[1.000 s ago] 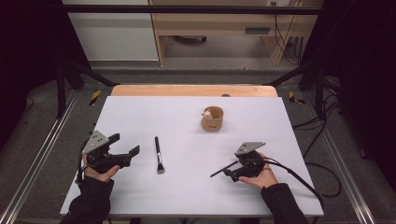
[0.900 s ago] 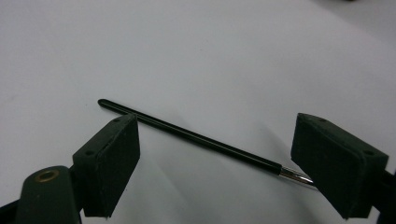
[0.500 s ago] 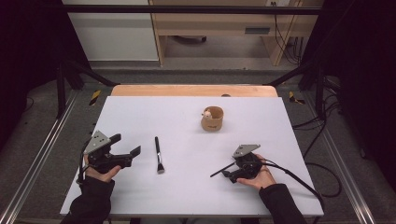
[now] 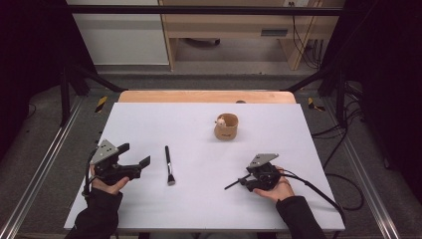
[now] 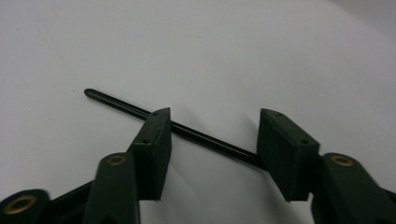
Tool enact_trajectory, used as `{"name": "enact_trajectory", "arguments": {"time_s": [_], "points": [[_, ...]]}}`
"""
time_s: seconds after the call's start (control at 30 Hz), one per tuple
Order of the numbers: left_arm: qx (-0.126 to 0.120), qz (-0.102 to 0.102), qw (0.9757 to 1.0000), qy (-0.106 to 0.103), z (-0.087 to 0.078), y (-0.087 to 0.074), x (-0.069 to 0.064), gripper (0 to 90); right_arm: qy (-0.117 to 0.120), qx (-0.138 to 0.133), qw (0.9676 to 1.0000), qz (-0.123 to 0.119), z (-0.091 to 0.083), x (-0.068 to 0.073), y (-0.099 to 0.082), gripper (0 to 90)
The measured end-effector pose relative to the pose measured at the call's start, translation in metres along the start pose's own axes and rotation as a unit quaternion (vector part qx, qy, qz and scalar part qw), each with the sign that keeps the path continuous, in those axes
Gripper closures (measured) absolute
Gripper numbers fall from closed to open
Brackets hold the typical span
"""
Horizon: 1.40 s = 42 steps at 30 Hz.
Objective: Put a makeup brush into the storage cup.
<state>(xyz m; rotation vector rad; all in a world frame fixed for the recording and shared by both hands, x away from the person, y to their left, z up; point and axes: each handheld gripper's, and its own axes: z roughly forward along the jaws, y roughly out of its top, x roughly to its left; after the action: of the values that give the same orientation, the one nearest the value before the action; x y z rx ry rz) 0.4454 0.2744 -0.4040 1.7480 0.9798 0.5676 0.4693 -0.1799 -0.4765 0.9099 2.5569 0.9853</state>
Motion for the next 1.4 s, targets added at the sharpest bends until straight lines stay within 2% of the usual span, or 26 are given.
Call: {"name": "enact_trajectory", "arguments": {"time_s": [0.27,0.4,0.63,1.03,1.23,1.33,1.37,1.4], "points": [[0.000,0.000,1.0000,0.000,0.0002,-0.0001,-0.0003,6.5,-0.012,0.007,0.9999,0.004,-0.0035,-0.0015,0.0005,60.3],[0.000,0.000,1.0000,-0.001,0.0004,-0.0001,-0.0004,6.6,-0.013,0.006,0.9999,-0.001,-0.0032,-0.0020,0.0003,60.5],[0.000,0.000,1.0000,-0.001,0.0009,-0.0003,-0.0004,6.6,-0.007,0.004,0.9999,0.008,-0.0027,-0.0041,-0.0002,59.9],[0.002,0.000,1.0000,-0.002,0.0016,-0.0008,-0.0005,6.6,0.002,0.012,0.9999,-0.001,-0.0060,-0.0045,0.0001,72.0],[0.002,0.000,1.0000,-0.002,0.0014,-0.0007,-0.0004,6.7,0.002,0.015,0.9999,0.003,-0.0091,-0.0046,0.0004,77.8],[0.002,0.000,1.0000,-0.003,0.0015,-0.0007,-0.0005,6.7,0.004,0.016,0.9999,-0.001,-0.0094,-0.0047,0.0003,76.9],[0.002,0.000,1.0000,-0.003,0.0017,-0.0009,-0.0007,6.7,0.005,0.018,0.9998,-0.009,-0.0063,-0.0042,-0.0004,71.0],[0.002,0.000,1.0000,-0.003,0.0017,-0.0009,-0.0007,6.7,0.005,0.018,0.9998,-0.009,-0.0063,-0.0042,-0.0004,71.0]]}}
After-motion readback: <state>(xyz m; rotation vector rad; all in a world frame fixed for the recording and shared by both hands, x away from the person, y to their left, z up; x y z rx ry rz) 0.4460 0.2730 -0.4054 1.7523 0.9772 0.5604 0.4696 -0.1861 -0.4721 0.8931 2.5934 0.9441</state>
